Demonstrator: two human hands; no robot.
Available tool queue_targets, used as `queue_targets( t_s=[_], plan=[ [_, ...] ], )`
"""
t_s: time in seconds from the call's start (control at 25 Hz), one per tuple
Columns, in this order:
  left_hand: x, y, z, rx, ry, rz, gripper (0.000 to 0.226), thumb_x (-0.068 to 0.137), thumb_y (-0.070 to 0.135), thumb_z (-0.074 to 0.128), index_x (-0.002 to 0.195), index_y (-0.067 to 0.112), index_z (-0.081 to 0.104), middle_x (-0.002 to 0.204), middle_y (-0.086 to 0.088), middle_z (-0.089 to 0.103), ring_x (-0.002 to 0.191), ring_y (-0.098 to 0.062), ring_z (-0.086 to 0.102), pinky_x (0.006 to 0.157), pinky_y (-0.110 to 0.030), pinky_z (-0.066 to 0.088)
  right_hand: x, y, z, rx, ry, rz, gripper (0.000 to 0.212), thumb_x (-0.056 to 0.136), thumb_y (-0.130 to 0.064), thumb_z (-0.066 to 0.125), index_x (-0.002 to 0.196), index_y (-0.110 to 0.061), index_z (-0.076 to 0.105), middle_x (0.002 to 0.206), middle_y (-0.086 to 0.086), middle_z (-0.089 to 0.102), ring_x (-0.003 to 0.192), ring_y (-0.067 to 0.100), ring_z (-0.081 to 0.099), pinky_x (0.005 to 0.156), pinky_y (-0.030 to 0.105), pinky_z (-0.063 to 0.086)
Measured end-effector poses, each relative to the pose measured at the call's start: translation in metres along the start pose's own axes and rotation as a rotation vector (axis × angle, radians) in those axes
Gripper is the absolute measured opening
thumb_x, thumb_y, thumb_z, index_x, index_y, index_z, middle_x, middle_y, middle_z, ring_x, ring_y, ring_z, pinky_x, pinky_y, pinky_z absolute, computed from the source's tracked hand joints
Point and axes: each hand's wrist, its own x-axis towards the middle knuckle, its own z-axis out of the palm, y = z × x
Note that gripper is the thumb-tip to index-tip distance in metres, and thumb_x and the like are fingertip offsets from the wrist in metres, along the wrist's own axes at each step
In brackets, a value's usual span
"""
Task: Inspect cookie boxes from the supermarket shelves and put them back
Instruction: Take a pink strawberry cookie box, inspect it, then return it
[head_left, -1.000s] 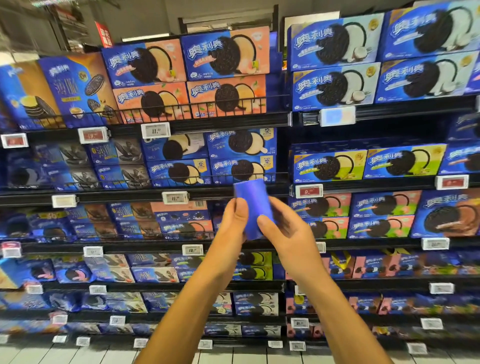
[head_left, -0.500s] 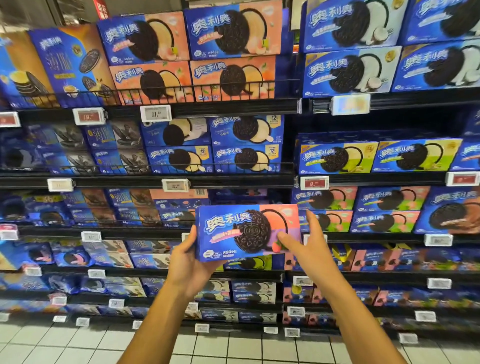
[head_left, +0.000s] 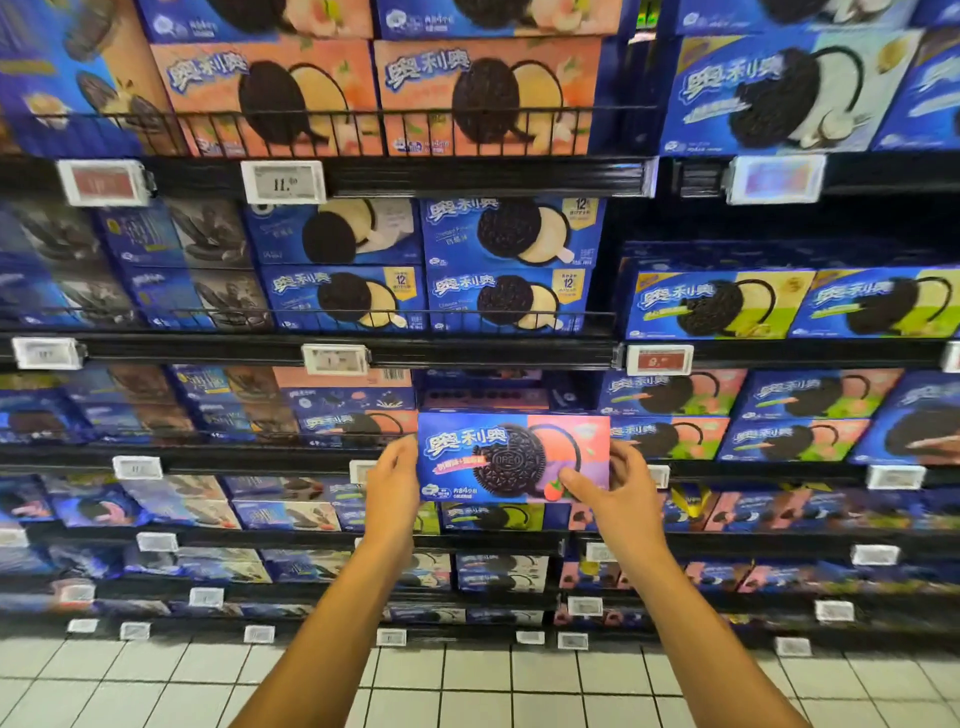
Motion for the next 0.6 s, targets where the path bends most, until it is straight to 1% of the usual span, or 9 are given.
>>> queue_targets(
  t_s=[0.08, 0.16, 0.2, 0.28, 0.36, 0.44, 0.48, 0.52, 0.6],
  plan=[
    [0.025, -0.003, 0.008, 0.028, -0.104, -0.059, 0.027, 0.104, 0.034, 0.041, 0.114, 0.023, 0.063, 0.123, -0.004, 0.066, 0.103, -0.019, 0.066, 0.082, -0.039, 0.052, 0.019, 0.007, 0.011, -0.006, 0.014, 0.029, 0.053, 0.083, -0.004, 0.079, 0.128, -0.015, 0.052, 0.120, 0.002, 0.067, 0.100, 0.009, 0.068, 0.088, 0.032, 0.056],
    [0.049, -0.002, 0.015, 0.125, -0.149, -0.038, 0.025, 0.105, 0.030, 0.042, 0.120, 0.023, 0.061, 0.135, -0.008, 0.056, 0.114, -0.025, 0.062, 0.099, -0.047, 0.049, 0.037, 0.009, 0.021, -0.032, 0.022, 0.028, 0.047, 0.085, -0.006, 0.077, 0.125, -0.020, 0.057, 0.115, -0.006, 0.069, 0.096, 0.002, 0.067, 0.088, 0.032, 0.056],
    [0.062, -0.001, 0.019, 0.183, -0.158, -0.024, 0.026, 0.105, 0.028, 0.042, 0.123, 0.022, 0.060, 0.137, -0.010, 0.053, 0.117, -0.027, 0.059, 0.104, -0.049, 0.045, 0.048, 0.010, 0.026, -0.056, 0.027, 0.015, 0.044, 0.086, -0.007, 0.077, 0.122, -0.023, 0.058, 0.112, -0.012, 0.068, 0.095, -0.002, 0.067, 0.088, 0.032, 0.055],
    [0.086, 0.002, 0.024, 0.243, -0.169, -0.014, 0.029, 0.106, 0.026, 0.041, 0.127, 0.015, 0.058, 0.135, -0.013, 0.056, 0.118, -0.030, 0.058, 0.104, -0.047, 0.045, 0.069, 0.011, 0.035, -0.081, 0.036, -0.006, 0.042, 0.086, -0.009, 0.077, 0.120, -0.027, 0.060, 0.108, -0.017, 0.068, 0.094, -0.005, 0.066, 0.088, 0.030, 0.054],
    [0.103, 0.006, 0.027, 0.269, -0.196, -0.005, 0.030, 0.106, 0.023, 0.040, 0.128, 0.010, 0.057, 0.129, -0.013, 0.061, 0.116, -0.031, 0.059, 0.098, -0.045, 0.046, 0.085, 0.014, 0.042, -0.111, 0.048, 0.012, 0.040, 0.086, -0.011, 0.077, 0.119, -0.028, 0.061, 0.105, -0.018, 0.069, 0.091, -0.006, 0.066, 0.088, 0.031, 0.055],
    [0.115, 0.006, 0.028, 0.275, -0.205, 0.000, 0.030, 0.106, 0.023, 0.040, 0.127, 0.009, 0.057, 0.129, -0.013, 0.059, 0.117, -0.032, 0.058, 0.102, -0.047, 0.045, 0.097, 0.019, 0.046, -0.124, 0.052, 0.023, 0.038, 0.087, -0.014, 0.077, 0.115, -0.034, 0.061, 0.103, -0.022, 0.069, 0.088, -0.009, 0.066, 0.089, 0.032, 0.054],
    [0.119, 0.006, 0.029, 0.275, -0.193, 0.006, 0.030, 0.106, 0.023, 0.040, 0.125, 0.009, 0.058, 0.130, -0.013, 0.056, 0.117, -0.032, 0.057, 0.104, -0.050, 0.044, 0.102, 0.021, 0.049, -0.115, 0.053, 0.022, 0.038, 0.087, -0.015, 0.077, 0.115, -0.036, 0.061, 0.105, -0.023, 0.069, 0.092, -0.009, 0.066, 0.092, 0.032, 0.053],
    [0.125, 0.007, 0.031, 0.280, -0.177, 0.010, 0.028, 0.106, 0.023, 0.041, 0.122, 0.008, 0.058, 0.130, -0.014, 0.052, 0.118, -0.033, 0.056, 0.105, -0.052, 0.042, 0.108, 0.023, 0.052, -0.109, 0.053, 0.018, 0.040, 0.087, -0.017, 0.077, 0.121, -0.033, 0.062, 0.114, -0.018, 0.069, 0.103, -0.003, 0.066, 0.097, 0.035, 0.051],
    [0.134, 0.007, 0.035, 0.271, -0.154, 0.014, 0.021, 0.106, 0.021, 0.041, 0.104, 0.006, 0.055, 0.130, -0.020, 0.048, 0.116, -0.037, 0.054, 0.105, -0.055, 0.042, 0.118, 0.024, 0.058, -0.142, 0.072, 0.019, 0.052, 0.088, -0.021, 0.076, 0.136, -0.018, 0.057, 0.136, 0.003, 0.060, 0.124, 0.020, 0.058, 0.107, 0.044, 0.045]
  ],
)
